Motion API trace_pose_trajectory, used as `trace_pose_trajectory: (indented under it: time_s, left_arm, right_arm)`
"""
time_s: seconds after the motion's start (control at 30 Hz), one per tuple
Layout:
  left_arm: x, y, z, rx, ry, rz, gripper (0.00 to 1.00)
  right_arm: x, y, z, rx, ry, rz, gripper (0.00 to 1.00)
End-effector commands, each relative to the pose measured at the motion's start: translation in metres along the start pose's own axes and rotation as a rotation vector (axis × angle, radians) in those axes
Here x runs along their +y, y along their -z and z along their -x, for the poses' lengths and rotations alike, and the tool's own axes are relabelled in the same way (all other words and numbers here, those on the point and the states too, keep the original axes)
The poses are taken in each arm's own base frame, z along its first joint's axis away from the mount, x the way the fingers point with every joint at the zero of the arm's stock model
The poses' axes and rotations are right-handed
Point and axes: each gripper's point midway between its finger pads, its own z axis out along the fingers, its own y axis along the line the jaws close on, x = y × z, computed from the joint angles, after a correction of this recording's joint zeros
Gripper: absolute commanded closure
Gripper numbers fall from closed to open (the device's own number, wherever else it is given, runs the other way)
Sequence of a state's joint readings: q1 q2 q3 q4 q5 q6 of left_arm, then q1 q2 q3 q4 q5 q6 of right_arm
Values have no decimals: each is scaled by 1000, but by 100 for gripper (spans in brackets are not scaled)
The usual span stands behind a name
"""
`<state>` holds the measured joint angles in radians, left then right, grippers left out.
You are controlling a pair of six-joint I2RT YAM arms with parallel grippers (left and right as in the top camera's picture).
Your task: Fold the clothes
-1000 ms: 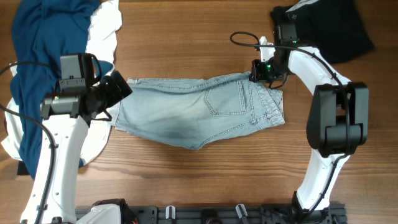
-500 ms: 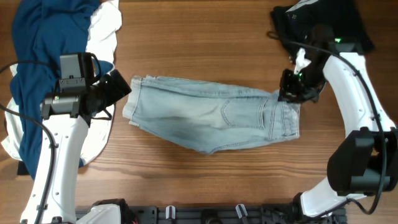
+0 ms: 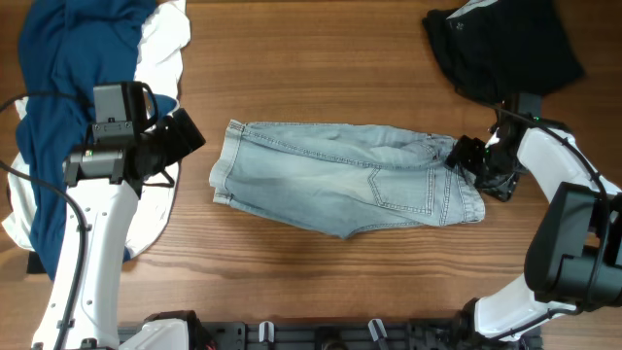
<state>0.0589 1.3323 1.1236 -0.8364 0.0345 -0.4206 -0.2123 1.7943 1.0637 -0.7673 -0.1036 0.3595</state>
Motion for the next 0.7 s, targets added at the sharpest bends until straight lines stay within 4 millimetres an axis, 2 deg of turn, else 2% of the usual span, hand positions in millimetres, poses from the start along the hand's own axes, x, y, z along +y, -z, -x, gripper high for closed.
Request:
trace_pose_trajectory:
  time_s: [0.0, 0.07, 0.2, 0.27, 0.4, 0.43, 0.47, 0.5, 0.53, 0.57, 0.67]
  left_arm:
    - [-1, 1, 2, -11, -25, 3, 5]
    - [-1, 1, 3, -13, -25, 2, 5]
    - [-1, 1, 3, -14, -25, 2, 5]
    - [-1, 1, 4, -16, -25, 1, 5]
    - [-3, -1, 6, -23, -25, -3, 5]
    - [-2, -5, 5, -13, -26, 2, 5]
    - [-1, -11, 3, 7, -24, 11, 5]
    - [0, -19, -2, 34, -26, 19, 5]
    - [0, -25, -4, 53, -27, 24, 5]
    - [1, -33, -8, 76, -30, 34, 5]
    - [1, -55, -16, 129, -40, 55, 6]
  right_arm:
    - [3, -4, 4, -19, 133, 7, 0]
    - [5, -7, 10, -41, 168, 15, 0]
    - [22, -27, 16, -60, 256, 113, 2]
    - [36, -38, 20, -64, 310, 186, 9]
    - [37, -51, 26, -77, 314, 189, 23]
    - [37, -51, 26, -78, 313, 189, 28]
    - [37, -51, 26, -77, 312, 189, 43]
    - [36, -52, 24, -69, 303, 188, 70]
    - [36, -52, 24, -65, 302, 188, 85]
    - [36, -52, 23, -63, 294, 188, 96]
    - [39, -47, 25, -55, 272, 196, 96]
